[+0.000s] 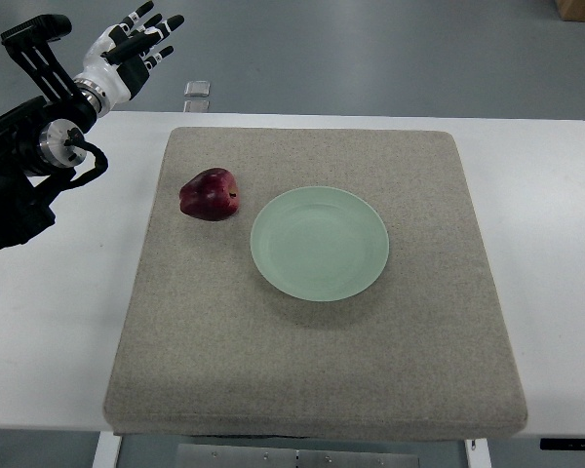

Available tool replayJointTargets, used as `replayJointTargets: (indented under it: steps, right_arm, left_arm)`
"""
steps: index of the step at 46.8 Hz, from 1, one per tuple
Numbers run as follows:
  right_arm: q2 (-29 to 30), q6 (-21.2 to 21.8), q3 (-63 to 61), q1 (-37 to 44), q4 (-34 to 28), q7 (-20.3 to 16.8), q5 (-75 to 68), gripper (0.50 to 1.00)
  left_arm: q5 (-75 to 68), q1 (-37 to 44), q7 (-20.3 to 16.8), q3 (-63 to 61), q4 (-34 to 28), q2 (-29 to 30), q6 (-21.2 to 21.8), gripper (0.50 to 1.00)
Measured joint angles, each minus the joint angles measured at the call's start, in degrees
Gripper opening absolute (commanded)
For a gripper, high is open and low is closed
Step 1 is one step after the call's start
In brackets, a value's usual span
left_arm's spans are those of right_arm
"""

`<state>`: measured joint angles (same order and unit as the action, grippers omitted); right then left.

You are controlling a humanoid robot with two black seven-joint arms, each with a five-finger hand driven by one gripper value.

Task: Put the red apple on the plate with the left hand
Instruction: 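Swing the left hand out and lower it over the red apple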

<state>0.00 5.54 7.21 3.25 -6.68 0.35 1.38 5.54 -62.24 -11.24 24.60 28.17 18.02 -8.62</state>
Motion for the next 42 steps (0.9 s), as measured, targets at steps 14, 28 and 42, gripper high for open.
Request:
replayJointTargets:
  steps: [14, 28, 42]
  right_arm:
    - [0.0, 0.0, 0.0, 0.0, 0.0, 0.0, 0.0, 0.964]
    - [0.0, 0.0, 0.0, 0.0, 0.0, 0.0, 0.0, 0.964]
    - [0.0, 0.0, 0.0, 0.0, 0.0, 0.0, 0.0, 0.964]
  left_arm:
    - [-19.8, -0.1, 0.1, -1.1, 6.0, 3.5, 0.0, 0.994]
    - [-27.8, -5.2, 0.3, -12.0, 13.7, 10.4, -2.1, 0.992]
    - [-33.1, -13.0, 0.2, -24.4, 25.1, 18.5, -4.9, 0.994]
